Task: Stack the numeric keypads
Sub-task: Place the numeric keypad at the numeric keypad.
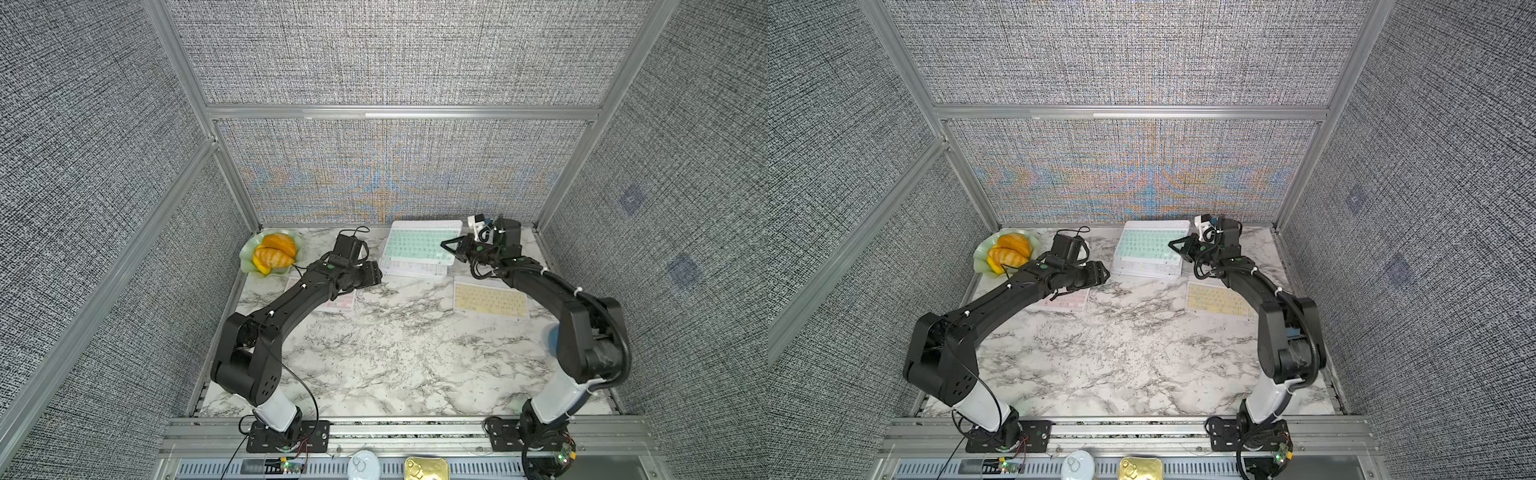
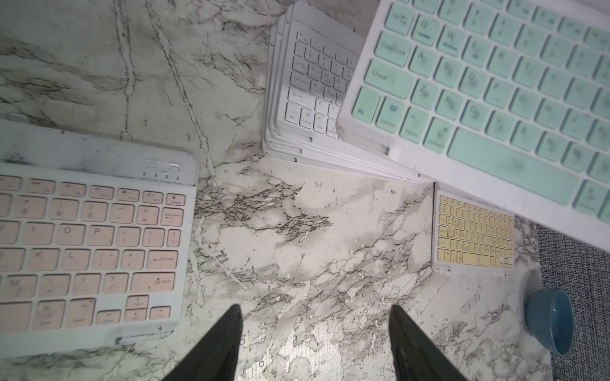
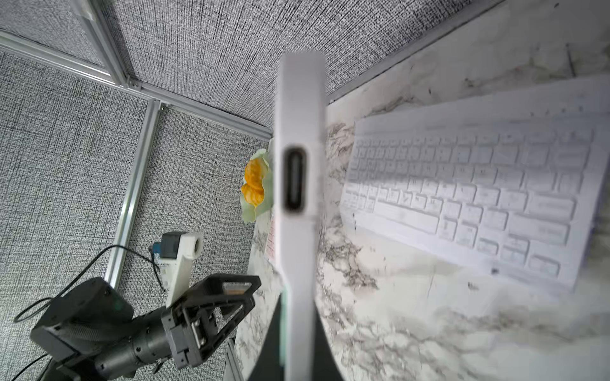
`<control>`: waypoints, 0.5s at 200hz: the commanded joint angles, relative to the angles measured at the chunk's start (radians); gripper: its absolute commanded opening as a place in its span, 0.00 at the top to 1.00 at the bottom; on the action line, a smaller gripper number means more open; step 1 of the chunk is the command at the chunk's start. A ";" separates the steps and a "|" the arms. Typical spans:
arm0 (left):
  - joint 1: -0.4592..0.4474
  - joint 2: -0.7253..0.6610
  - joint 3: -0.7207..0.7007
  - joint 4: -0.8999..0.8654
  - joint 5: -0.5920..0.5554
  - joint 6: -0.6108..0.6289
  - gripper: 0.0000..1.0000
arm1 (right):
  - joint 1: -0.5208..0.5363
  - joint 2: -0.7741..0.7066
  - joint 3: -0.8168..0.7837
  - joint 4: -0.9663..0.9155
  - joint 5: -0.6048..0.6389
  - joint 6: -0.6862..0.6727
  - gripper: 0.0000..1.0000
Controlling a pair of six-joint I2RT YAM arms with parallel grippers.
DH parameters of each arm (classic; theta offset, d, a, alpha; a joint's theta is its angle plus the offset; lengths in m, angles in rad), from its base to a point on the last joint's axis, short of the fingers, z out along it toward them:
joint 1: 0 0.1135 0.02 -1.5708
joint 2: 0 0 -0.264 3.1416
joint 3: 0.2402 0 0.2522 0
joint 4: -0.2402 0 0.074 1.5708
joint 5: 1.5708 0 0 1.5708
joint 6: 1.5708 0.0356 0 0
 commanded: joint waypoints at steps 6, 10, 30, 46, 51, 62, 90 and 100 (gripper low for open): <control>0.018 0.019 0.015 -0.017 0.005 0.026 0.29 | -0.015 0.131 0.120 0.075 -0.108 0.014 1.00; 0.020 0.021 0.017 -0.018 0.005 0.027 0.29 | -0.016 0.152 0.137 0.076 -0.114 0.017 1.00; 0.030 0.033 0.021 -0.025 -0.001 0.034 0.29 | -0.023 0.242 0.216 0.061 -0.143 0.016 1.00; 0.038 0.045 0.026 -0.031 -0.001 0.036 0.29 | -0.026 0.296 0.264 0.036 -0.157 0.011 1.00; 0.039 0.049 0.027 -0.032 0.000 0.036 0.29 | -0.026 0.309 0.275 0.034 -0.164 0.011 1.00; 0.043 0.060 0.033 -0.036 0.004 0.038 0.29 | -0.027 0.334 0.295 0.016 -0.169 0.011 1.00; 0.050 0.091 0.053 -0.049 0.024 0.058 0.29 | -0.030 0.376 0.323 -0.008 -0.181 0.010 1.00; 0.051 0.101 0.058 -0.053 0.029 0.058 0.29 | -0.032 0.386 0.327 -0.015 -0.186 0.010 1.00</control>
